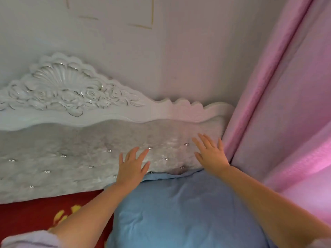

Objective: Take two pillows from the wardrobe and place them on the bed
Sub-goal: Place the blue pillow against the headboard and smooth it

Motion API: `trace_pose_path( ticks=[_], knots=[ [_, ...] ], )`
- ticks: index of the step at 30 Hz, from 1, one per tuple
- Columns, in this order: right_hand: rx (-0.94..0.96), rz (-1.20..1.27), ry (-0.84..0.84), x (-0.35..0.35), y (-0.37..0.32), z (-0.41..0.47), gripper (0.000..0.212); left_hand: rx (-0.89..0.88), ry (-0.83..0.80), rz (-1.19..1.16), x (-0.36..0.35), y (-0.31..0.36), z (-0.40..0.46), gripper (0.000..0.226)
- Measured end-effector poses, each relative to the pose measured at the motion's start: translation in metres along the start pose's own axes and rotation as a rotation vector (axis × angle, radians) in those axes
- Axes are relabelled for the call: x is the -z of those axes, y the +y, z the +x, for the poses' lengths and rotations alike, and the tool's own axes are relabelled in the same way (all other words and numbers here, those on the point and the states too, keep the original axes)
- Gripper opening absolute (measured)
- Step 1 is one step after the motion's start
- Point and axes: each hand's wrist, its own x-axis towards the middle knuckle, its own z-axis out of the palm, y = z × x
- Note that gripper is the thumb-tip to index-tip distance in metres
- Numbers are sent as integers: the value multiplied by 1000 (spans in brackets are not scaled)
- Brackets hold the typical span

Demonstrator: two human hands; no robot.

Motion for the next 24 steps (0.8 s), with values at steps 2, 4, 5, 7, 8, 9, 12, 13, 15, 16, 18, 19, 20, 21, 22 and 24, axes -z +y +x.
trace_pose_path(
  ticks=[2, 4, 5, 7, 8, 9, 12, 13, 15, 16, 18, 19, 20, 21, 22, 24],
  knots=[
    [-8, -29, 1, 2, -32, 1, 57, -131, -8, 1, 19, -37, 1, 49],
    [-19, -69, -15, 3, -61, 8, 57, -278, 25, 24, 40, -71, 15, 49],
    [-34, -80, -33, 5, -75, 10, 57, -312, 46, 36, 48, -85, 21, 49],
    [-87, -66, -48, 9, -105, 12, 57, -313, 73, 35, 61, -107, 26, 50],
    [-108, -42, -34, 11, -120, 11, 57, -306, 68, 22, 64, -114, 25, 50],
    [-113, -21, -20, 14, -133, 8, 57, -308, 38, 9, 65, -117, 23, 51],
    [-98, -25, 50, 27, -150, -7, 56, -389, -78, 2, 59, -102, 23, 54],
    [-131, -17, 72, 32, -148, -16, 55, -429, -102, -5, 58, -91, 25, 55],
    [-259, 40, 99, 39, -135, -39, 54, -509, -134, -30, 57, -62, 29, 55],
    [-323, 67, 102, 40, -128, -53, 54, -544, -143, -35, 56, -47, 29, 55],
    [-416, 98, 99, 38, -113, -86, 53, -609, -157, -21, 51, -20, 24, 56],
    [-449, 117, 100, 35, -107, -105, 54, -639, -173, -3, 47, -6, 20, 57],
    [-476, 141, 102, 32, -100, -124, 54, -663, -196, 16, 42, 7, 14, 57],
    [-503, 161, 102, 27, -94, -145, 54, -681, -223, 31, 35, 23, 7, 58],
    [-531, 173, 101, 20, -87, -168, 55, -692, -249, 40, 27, 40, -3, 58],
    [-593, 184, 83, 2, -69, -217, 56, -708, -298, 43, 9, 80, -28, 57]
  ],
)
